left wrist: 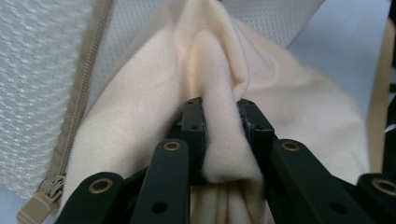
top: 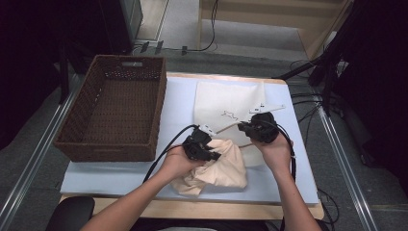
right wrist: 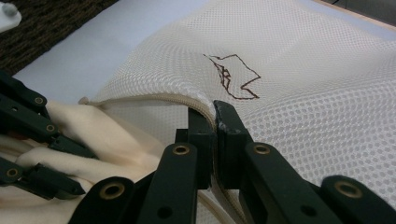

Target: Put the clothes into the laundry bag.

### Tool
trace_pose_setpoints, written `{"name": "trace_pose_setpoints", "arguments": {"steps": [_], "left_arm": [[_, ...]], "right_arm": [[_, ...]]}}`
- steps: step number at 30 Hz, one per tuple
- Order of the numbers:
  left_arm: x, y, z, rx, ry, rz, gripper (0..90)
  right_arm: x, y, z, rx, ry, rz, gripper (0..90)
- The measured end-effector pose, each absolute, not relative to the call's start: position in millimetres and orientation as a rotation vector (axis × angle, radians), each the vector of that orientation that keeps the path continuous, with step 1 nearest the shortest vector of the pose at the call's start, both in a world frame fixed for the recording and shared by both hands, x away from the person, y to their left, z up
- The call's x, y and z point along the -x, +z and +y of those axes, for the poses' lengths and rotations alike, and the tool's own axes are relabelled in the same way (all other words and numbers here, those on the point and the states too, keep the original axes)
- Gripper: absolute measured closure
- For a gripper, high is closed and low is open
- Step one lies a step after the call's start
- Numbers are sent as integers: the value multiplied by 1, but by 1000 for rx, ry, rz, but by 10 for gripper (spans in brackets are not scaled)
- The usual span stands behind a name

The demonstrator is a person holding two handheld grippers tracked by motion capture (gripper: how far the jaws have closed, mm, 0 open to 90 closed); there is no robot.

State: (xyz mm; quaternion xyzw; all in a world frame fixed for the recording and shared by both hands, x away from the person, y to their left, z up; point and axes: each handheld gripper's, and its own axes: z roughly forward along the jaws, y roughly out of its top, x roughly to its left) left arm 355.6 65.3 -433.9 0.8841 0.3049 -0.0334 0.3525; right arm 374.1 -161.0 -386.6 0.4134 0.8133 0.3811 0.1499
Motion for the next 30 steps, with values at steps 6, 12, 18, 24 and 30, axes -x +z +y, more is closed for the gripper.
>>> {"name": "trace_pose_setpoints", "arguments": {"steps": [6,12,18,24,30], "left_arm": [[-359,-409,61,-2220,-49,788,779],[-372,-392,52,-2212,14,810,778],[-383,-407,42,-2225,31,854,776],[-388,-407,41,-2174,42,886,774],[-396,-410,43,-2131,83,922,773]], "right_arm": [[-371,-382,-157,-1172,1114,2343,880],[-368,-376,-156,-1155,1141,2331,880],[-365,-371,-156,-1147,1159,2328,882],[-364,-370,-155,-1147,1166,2330,883],[-363,-370,-154,-1132,1177,2340,883]]}}
